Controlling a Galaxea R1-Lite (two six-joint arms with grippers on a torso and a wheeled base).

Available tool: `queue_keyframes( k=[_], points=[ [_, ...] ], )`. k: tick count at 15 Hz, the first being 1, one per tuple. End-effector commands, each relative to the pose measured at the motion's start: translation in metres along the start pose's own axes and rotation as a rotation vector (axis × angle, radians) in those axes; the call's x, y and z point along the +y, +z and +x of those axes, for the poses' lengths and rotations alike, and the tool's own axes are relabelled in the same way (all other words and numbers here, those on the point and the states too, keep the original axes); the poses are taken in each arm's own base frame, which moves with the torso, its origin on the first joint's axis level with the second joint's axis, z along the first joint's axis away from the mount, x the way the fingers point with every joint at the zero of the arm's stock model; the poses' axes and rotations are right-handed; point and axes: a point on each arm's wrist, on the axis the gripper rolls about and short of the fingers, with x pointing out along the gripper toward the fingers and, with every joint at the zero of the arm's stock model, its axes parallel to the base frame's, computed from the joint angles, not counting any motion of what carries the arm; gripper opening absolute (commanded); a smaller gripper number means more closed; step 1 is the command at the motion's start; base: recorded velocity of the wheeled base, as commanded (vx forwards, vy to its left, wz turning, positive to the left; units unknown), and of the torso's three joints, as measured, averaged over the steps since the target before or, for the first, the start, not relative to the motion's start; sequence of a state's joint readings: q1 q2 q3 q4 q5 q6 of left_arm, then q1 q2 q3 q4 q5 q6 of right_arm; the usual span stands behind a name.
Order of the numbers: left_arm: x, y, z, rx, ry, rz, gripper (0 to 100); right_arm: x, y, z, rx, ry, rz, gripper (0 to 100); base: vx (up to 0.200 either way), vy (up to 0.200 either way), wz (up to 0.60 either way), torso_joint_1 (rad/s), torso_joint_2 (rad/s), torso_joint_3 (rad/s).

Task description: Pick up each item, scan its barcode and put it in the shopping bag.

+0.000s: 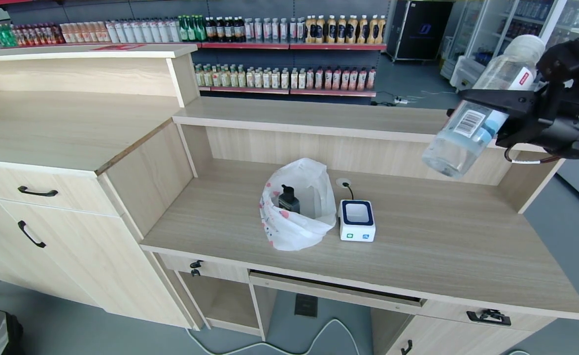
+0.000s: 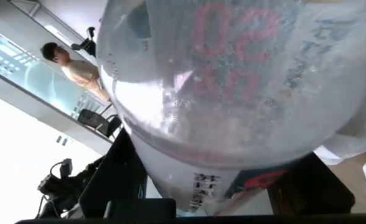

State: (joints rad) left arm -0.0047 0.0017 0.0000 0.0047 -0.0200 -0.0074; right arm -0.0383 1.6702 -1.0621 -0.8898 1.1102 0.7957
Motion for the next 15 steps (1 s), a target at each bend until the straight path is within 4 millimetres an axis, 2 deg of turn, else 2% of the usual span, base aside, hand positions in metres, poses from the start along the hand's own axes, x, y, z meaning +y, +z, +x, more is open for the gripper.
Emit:
queue_keyframes(
  k=[1, 3, 5, 7, 13, 15],
  points=[
    [0.000, 0.000, 0.000, 0.000, 0.000, 0.000, 100, 0.008, -0.002, 0.006, 0.011, 0.030, 0.011, 0, 0.000, 0.000, 0.00, 0.000, 0.00, 0.000],
    [0.000, 0.000, 0.000, 0.000, 0.000, 0.000, 100, 0.020, -0.002, 0.013, 0.021, 0.068, 0.076, 0, 0.000, 0.000, 0.00, 0.000, 0.00, 0.000],
    [0.000, 0.000, 0.000, 0.000, 0.000, 0.000, 100, 0.030, -0.004, 0.018, 0.031, 0.098, 0.070, 0, 0.000, 0.000, 0.00, 0.000, 0.00, 0.000],
    [0.000, 0.000, 0.000, 0.000, 0.000, 0.000, 100, 0.043, -0.011, 0.026, 0.055, 0.146, 0.027, 0, 0.000, 0.000, 0.00, 0.000, 0.00, 0.000],
    [0.000, 0.000, 0.000, 0.000, 0.000, 0.000, 100, 0.075, -0.040, 0.032, 0.118, 0.242, -0.003, 0, 0.000, 0.000, 0.00, 0.000, 0.00, 0.000],
    [0.000, 0.000, 0.000, 0.000, 0.000, 0.000, 100, 0.085, -0.041, 0.038, 0.126, 0.285, -0.038, 0, 0.000, 0.000, 0.00, 0.000, 0.00, 0.000]
  ],
)
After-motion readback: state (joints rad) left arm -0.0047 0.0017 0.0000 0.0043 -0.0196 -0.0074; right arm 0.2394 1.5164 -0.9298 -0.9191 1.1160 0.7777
